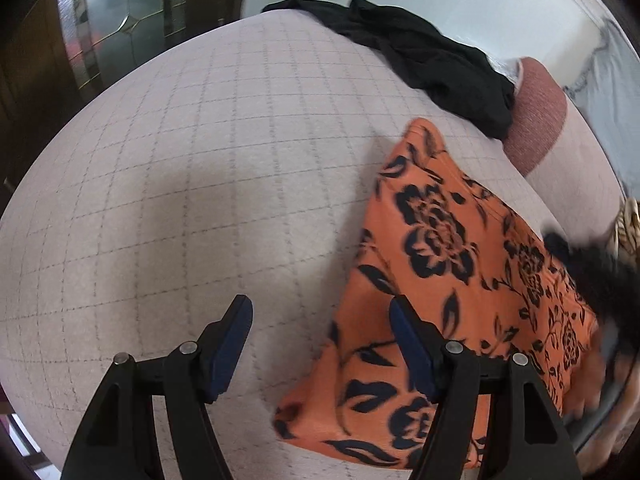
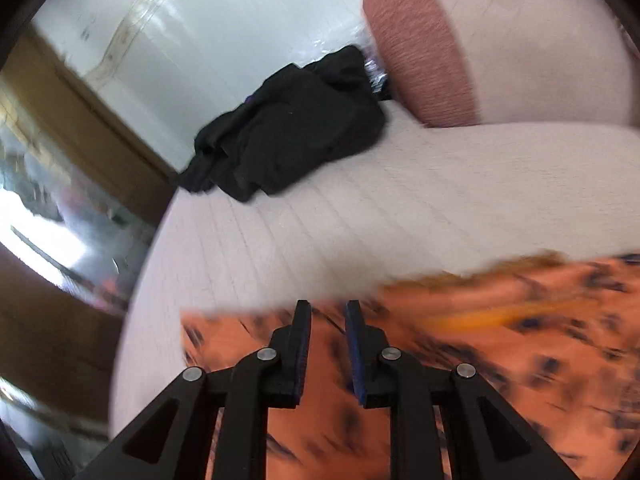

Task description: Fold small clothes

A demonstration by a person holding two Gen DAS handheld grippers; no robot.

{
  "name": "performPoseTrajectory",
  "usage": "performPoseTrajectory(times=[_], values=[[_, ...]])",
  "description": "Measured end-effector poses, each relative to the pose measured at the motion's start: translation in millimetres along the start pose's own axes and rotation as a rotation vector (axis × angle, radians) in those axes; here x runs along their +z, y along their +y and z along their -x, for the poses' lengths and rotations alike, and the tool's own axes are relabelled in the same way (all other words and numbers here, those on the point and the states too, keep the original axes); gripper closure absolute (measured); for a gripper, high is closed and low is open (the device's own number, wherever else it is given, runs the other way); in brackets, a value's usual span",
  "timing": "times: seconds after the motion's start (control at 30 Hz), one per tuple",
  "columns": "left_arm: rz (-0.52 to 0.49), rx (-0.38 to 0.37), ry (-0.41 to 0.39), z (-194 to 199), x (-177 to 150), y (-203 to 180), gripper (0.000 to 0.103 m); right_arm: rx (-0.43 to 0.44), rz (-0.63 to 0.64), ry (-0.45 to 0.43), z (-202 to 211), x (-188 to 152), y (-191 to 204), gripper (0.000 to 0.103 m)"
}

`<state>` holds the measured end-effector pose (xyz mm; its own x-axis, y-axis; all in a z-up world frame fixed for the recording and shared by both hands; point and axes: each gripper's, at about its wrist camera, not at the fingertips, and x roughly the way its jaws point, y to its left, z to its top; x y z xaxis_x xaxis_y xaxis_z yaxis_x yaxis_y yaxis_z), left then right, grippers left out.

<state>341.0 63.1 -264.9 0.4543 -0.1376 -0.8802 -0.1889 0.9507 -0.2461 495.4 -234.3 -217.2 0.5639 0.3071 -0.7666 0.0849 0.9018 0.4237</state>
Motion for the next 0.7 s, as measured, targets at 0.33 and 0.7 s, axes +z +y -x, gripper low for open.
performPoseTrajectory(times=[0.33,0.7], values=[[-0.244,0.141,-0.024,-18.6,-26.0,-53.5,0.030,-0.277,-0.104,0.023,137.6,-134.6,-157.9,0.082],[-0.134,0.152,-0.064,7.3,-34.4,-12.2,0.020,-0.207,-0.300,0.029,158.7,-161.6,-203.3,0.083]])
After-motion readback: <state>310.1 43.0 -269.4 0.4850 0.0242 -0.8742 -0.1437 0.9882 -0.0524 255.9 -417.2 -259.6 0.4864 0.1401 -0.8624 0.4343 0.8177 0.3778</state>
